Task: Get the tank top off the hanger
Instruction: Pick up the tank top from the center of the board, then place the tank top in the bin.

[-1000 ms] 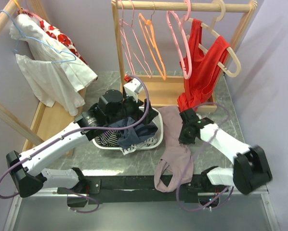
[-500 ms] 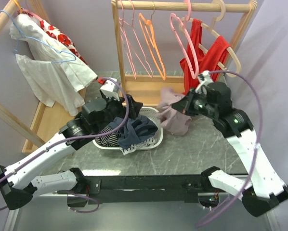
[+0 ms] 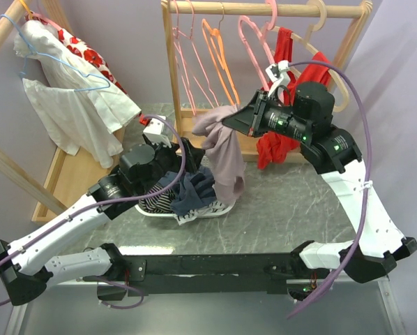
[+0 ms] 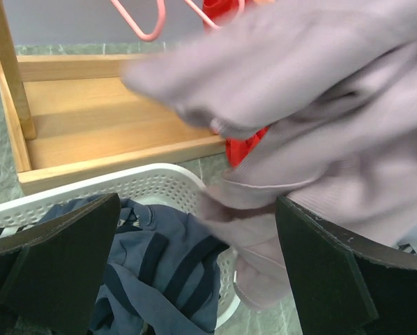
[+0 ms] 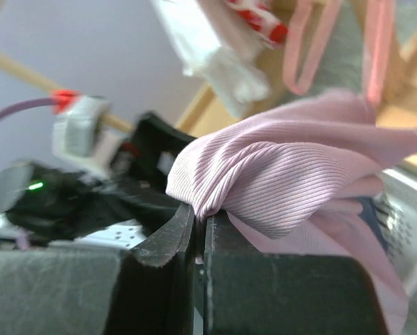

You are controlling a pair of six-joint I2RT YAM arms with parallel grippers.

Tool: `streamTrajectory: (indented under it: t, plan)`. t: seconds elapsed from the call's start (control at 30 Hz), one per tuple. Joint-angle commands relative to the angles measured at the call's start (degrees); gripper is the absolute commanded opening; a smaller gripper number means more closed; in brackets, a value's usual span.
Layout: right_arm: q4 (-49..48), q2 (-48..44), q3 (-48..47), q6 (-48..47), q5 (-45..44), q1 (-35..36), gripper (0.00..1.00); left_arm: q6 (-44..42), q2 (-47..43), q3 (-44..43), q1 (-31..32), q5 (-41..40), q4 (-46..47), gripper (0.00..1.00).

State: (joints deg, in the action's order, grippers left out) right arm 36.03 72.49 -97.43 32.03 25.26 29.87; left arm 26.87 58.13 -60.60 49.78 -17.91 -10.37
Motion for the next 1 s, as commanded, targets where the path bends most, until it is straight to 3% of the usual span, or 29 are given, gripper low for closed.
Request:
streamTrajectory:
  t: [0.0, 0.23, 0.57, 0.8, 0.83, 0.87, 0.93, 0.97]
  plan:
    - [-6.1, 0.9, -2.0, -1.3, 4.6, 2.6, 0.00, 0.8, -2.4, 1.1, -0.2, -2.2, 3.9, 0.99]
    - [-6.9, 2.1, 10.6, -2.1, 0.7, 3.7, 0.00, -0.2, -2.5, 1.1, -0.2, -2.4, 3.9, 1.00]
    - [4.5, 7.5, 22.1, -6.2, -6.3, 4.1, 0.00, 0.3, 2.2, 2.9, -0.2, 3.3, 2.4, 1.00]
    - [-4.2, 15.5, 27.9, -5.1, 0.8, 4.8, 0.00, 1.6, 3.7, 4.1, -0.2, 4.6, 2.5, 0.99]
    - [-3.6, 17.3, 26.3, -5.7, -0.6, 5.0, 0.02, 1.5, 3.4, 4.1, -0.2, 4.4, 2.4, 0.99]
    - [-1.7, 17.6, 25.2, -6.1, -1.9, 5.5, 0.18, 1.3, 3.0, 4.2, -0.2, 4.1, 2.3, 0.99]
    - [-0.9, 15.4, 23.9, -6.2, -5.9, 5.5, 0.23, 0.6, 2.4, 4.3, -0.2, 4.3, 2.3, 0.99]
    - [-0.5, 14.1, 23.8, -5.9, -7.8, 5.6, 0.40, 0.3, 2.1, 4.8, -0.2, 5.3, 2.7, 0.99]
